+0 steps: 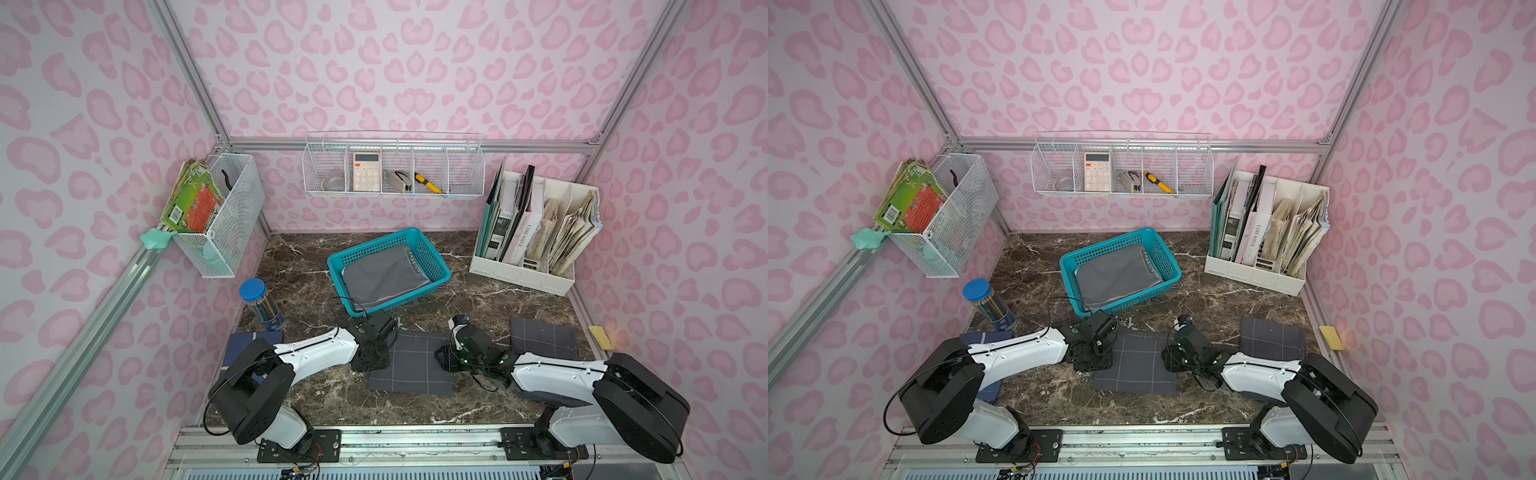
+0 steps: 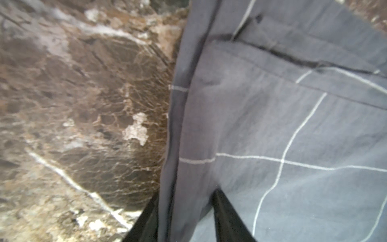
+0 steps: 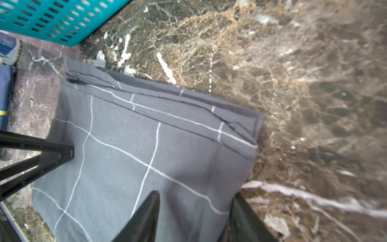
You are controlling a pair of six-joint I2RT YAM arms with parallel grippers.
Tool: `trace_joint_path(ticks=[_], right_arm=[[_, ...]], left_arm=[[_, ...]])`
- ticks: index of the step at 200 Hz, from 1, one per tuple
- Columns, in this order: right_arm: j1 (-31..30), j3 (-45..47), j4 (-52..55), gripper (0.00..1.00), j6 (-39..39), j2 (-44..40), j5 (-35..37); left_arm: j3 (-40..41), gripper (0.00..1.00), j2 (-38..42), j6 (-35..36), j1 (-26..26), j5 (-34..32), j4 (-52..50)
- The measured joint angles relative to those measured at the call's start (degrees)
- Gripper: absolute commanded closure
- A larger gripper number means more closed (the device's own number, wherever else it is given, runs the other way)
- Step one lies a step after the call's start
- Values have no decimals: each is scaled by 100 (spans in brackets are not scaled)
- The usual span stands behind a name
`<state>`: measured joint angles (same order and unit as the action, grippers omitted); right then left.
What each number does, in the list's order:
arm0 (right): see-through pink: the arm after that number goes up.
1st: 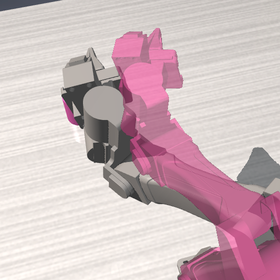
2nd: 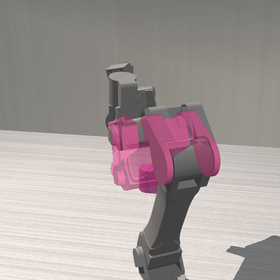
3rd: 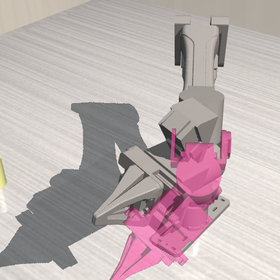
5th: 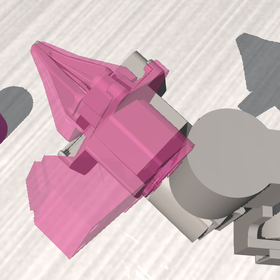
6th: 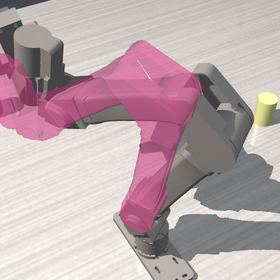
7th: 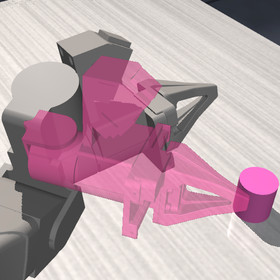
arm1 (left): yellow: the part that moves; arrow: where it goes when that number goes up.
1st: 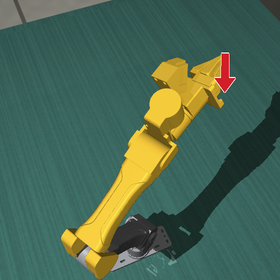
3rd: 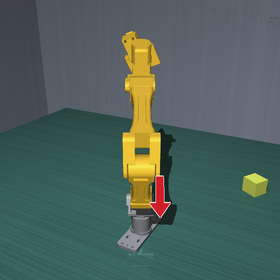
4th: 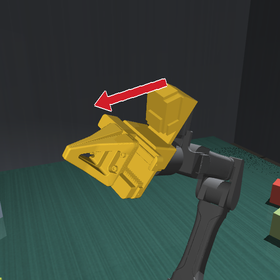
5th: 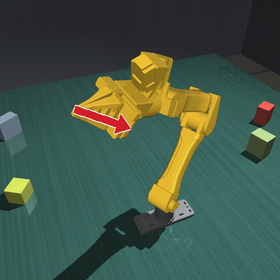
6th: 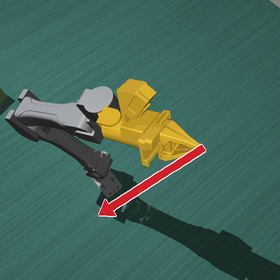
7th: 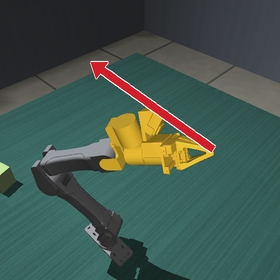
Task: Put the folded pillowcase in the basket
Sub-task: Pick up the pillowcase at the center of the board.
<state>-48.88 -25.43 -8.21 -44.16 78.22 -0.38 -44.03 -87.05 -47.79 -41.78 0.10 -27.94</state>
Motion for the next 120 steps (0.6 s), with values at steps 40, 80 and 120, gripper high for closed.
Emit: trace_joint_path(ticks=[40,80,120], right_arm=[[-103,-103,356,85,-59,7,133],[-227,-144,632,100,-79,-315,404],[-286,-170,896,100,-68,-973,831]], left_arm=[[55,88,129,4,-151,188,334],[-87,96,490,37,-476,162,319],[-339,100,927,127,-772,-199,275]])
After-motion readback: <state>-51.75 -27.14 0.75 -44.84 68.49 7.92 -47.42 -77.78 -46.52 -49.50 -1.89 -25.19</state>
